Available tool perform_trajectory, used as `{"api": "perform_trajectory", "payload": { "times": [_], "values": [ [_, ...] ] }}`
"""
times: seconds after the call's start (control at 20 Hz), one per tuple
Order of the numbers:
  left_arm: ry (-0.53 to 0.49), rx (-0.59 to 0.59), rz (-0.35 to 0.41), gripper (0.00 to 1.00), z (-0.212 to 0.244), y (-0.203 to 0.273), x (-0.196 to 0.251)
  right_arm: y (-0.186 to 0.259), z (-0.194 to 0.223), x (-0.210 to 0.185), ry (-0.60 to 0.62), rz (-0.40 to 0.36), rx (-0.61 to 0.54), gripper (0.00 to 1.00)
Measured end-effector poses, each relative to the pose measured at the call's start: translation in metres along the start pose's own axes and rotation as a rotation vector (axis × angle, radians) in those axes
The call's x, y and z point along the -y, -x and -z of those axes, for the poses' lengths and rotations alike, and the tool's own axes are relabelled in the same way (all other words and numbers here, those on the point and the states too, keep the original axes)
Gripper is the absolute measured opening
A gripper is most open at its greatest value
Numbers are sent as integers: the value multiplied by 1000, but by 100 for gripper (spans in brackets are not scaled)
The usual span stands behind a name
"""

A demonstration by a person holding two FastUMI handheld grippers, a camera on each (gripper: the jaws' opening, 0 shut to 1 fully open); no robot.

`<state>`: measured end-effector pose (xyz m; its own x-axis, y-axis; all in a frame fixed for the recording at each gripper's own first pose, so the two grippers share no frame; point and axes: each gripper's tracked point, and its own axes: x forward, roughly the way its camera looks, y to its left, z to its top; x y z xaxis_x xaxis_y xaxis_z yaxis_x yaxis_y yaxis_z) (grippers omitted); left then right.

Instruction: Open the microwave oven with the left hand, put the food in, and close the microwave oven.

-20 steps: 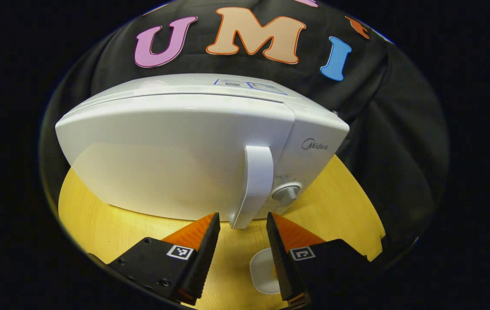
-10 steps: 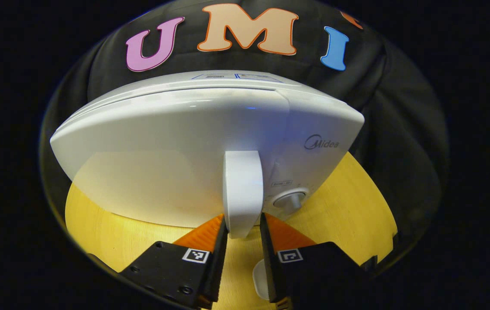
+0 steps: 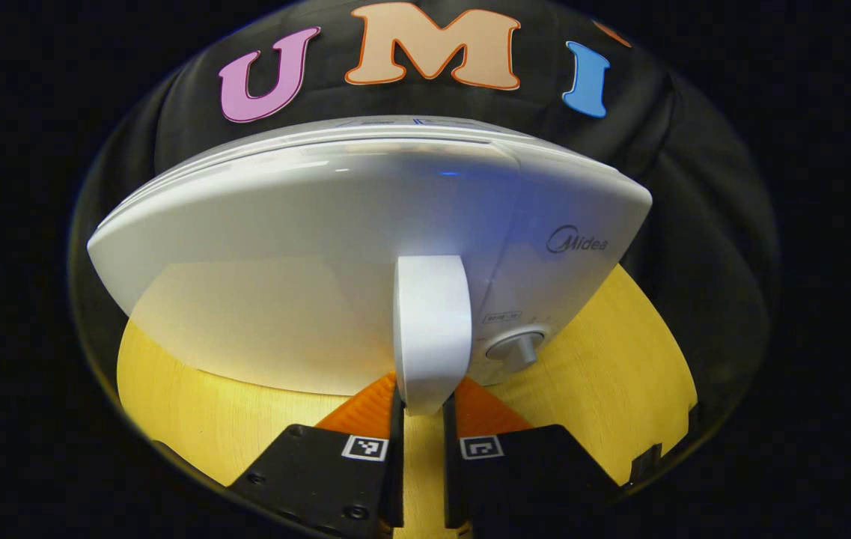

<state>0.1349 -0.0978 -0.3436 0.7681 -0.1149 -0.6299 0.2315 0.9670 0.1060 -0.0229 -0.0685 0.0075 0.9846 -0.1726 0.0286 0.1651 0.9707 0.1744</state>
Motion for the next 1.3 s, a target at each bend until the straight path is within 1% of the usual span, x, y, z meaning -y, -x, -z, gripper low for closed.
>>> {"api": "perform_trajectory", "payload": {
  "times": [0.25,0.5,0.55,0.65,0.9,1.1,1.15,1.3],
  "values": [
    [-6,19,25,16,0,2,0,11,9,4,7,14,-19,92],
    [-31,40,45,11,0,3,1,16,29,-2,0,4,-68,92],
    [-27,41,41,8,0,3,1,15,34,-3,4,1,-80,92],
    [14,57,27,5,-1,3,1,14,40,-6,18,-6,-100,92],
    [71,87,4,2,-3,3,0,11,48,-10,41,-24,-121,92],
    [85,94,-2,1,-4,3,0,9,52,-10,59,-27,-132,92],
    [84,85,2,1,-3,4,0,7,54,-9,65,-27,-136,99],
    [105,74,-3,1,-3,3,0,3,59,-2,83,-15,-158,99]
  ]
}}
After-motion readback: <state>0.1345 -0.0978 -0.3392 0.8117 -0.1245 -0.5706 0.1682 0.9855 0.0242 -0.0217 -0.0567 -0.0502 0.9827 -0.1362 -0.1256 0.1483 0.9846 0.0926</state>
